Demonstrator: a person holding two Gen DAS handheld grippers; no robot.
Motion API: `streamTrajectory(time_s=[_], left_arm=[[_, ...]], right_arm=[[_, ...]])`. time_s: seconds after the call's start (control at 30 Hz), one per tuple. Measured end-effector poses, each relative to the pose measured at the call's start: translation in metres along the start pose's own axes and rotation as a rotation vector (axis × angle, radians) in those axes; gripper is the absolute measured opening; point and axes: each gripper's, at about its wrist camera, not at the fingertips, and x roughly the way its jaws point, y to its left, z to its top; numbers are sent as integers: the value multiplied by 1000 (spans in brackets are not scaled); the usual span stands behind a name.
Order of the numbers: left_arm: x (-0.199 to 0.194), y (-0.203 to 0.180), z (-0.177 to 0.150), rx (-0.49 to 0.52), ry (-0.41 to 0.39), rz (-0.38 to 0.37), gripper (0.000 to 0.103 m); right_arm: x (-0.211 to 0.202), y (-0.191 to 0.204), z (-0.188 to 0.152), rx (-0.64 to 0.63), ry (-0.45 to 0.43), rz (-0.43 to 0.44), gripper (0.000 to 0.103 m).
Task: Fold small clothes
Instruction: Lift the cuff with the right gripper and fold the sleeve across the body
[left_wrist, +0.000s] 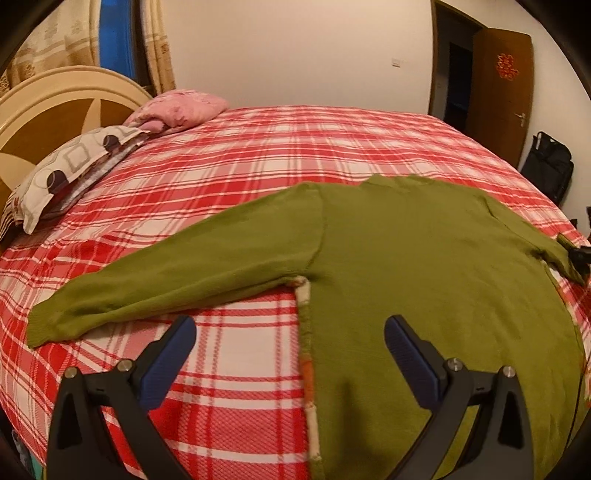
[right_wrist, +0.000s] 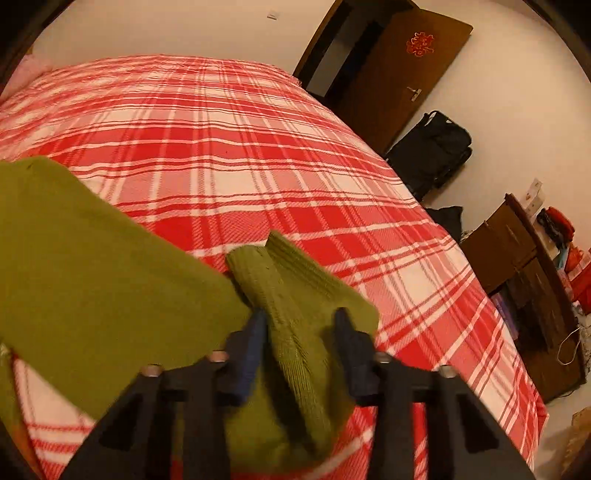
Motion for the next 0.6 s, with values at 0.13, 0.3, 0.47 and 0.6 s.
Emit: streamTrajectory(time_s=[0.13,0.3,0.47,0.6], left_arm=[[-1,3,-1,-9,4,-19,103],[-3,11,-4,-34,-3,-35,103],[-2,19,-4,-65,-8,-44,103],[-4,26,-5,-92,-14,-36,103]], right_arm=[[-8,0,3,-2,-17,6,7],[-63,5,26,35,-122,102,6],[-148,50,60,-6,-290,223,6],[-219,111,74,-67,-426,352,6]])
